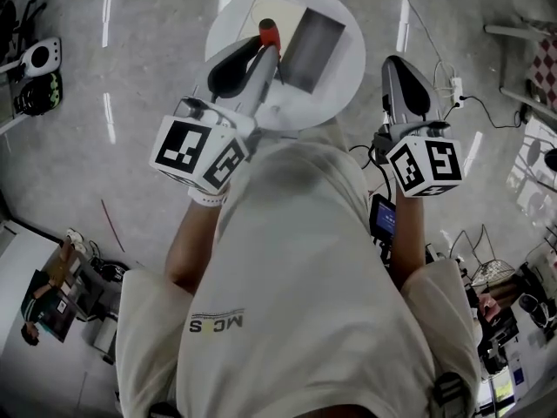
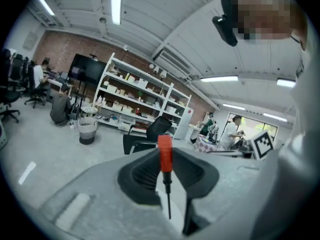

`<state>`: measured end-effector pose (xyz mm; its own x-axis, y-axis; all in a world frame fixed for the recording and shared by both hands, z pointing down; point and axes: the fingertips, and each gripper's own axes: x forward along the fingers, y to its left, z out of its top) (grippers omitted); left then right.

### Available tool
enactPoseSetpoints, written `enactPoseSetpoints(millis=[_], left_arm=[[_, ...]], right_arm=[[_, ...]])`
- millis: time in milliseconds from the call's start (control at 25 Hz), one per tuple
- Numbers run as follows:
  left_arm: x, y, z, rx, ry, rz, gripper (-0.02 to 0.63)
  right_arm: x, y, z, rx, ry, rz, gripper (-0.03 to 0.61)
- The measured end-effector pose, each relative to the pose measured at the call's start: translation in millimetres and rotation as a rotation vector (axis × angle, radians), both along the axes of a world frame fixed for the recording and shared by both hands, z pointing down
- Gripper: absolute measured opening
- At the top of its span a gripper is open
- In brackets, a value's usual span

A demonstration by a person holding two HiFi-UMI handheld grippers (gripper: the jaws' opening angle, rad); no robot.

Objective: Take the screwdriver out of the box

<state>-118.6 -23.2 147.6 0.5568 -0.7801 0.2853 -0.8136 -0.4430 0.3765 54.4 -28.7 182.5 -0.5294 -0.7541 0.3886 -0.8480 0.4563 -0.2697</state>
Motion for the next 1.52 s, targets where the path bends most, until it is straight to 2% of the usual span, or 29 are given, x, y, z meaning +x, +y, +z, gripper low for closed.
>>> enactPoseSetpoints(millis=[240,480,720,960,1520], left_arm=[[-15.7,18.1,-49.2,0.101,-0.016,-0.039,0.069],[-28.9,27.4,-56.7,0.144,-0.049,-0.08,0.071],[-28.7,36.1,-57.4,0.152,-0.036,-0.09,0.071],[-31.3,34.0,-52.3,0.144,-0.035,-0.084,0.072],[-23.9,35.6,-48.1,0.125,-0.042,-0.053,0.072]], right_arm=[[-1.6,8.4,-30.6,0.018,-0.061,-0.002,-0.002],[4.2,14.1,-48.6,0.064,-0.068,-0.034,-0.002],[18.1,24.9,-60.4,0.131,-0.005,-0.084,-0.002],[19.1,28.0,-44.4,0.128,0.093,-0.081,-0.002],[13.2,30.7,-38.9,0.109,0.085,-0.09,-0.002]])
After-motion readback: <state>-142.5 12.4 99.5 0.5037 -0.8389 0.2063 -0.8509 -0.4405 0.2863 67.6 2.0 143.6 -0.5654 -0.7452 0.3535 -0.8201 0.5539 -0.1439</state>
